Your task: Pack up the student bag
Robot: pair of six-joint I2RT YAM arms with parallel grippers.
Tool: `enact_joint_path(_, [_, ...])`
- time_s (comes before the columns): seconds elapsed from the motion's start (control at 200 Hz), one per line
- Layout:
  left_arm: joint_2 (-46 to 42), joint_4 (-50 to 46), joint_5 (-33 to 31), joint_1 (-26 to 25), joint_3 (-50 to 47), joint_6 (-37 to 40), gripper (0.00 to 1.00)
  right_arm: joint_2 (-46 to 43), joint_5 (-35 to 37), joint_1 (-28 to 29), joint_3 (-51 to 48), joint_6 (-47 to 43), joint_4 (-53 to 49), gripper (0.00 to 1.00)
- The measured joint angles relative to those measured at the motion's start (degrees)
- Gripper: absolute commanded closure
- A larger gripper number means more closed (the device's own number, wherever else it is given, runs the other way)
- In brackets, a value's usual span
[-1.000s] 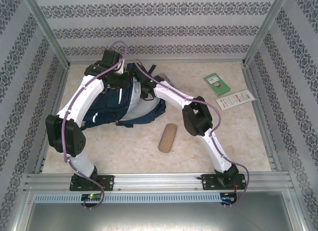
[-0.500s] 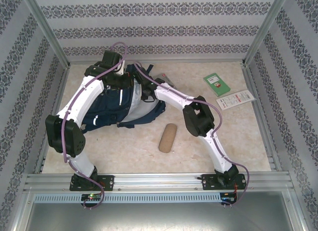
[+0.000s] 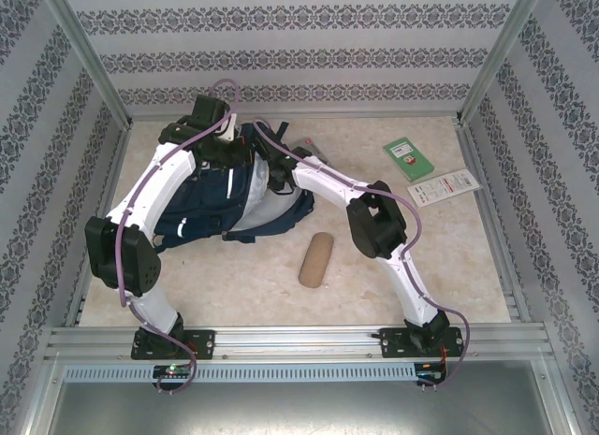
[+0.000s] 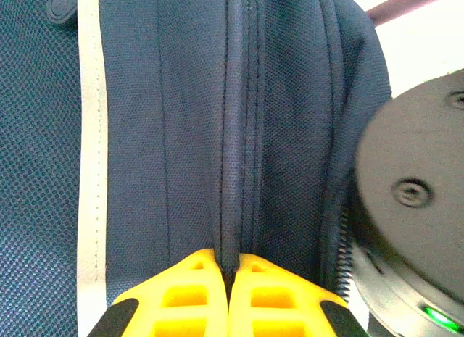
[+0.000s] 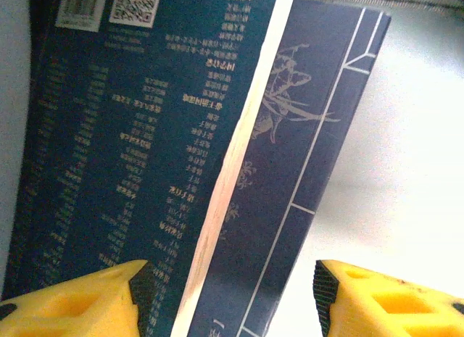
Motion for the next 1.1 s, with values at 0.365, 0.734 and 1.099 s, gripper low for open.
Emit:
enact_joint_path(0.365, [0.0, 1.11, 0.68, 0.04, -0.63, 1.07, 1.0, 1.9, -7.1, -0.11, 2.05, 2.19, 6.32, 0.41])
enact_joint_path(0.734, [-0.02, 0.48, -0.74, -0.02, -0.63, 2.93, 1.0, 0.59, -10.45, -0.5, -4.09, 4.26, 15.67, 0.39])
enact_joint_path(1.099, [-5.29, 0.04, -5.99, 0.33, -5.11, 4.44, 1.0, -14.14, -8.39, -1.14, -23.41, 2.97, 16.02, 0.39])
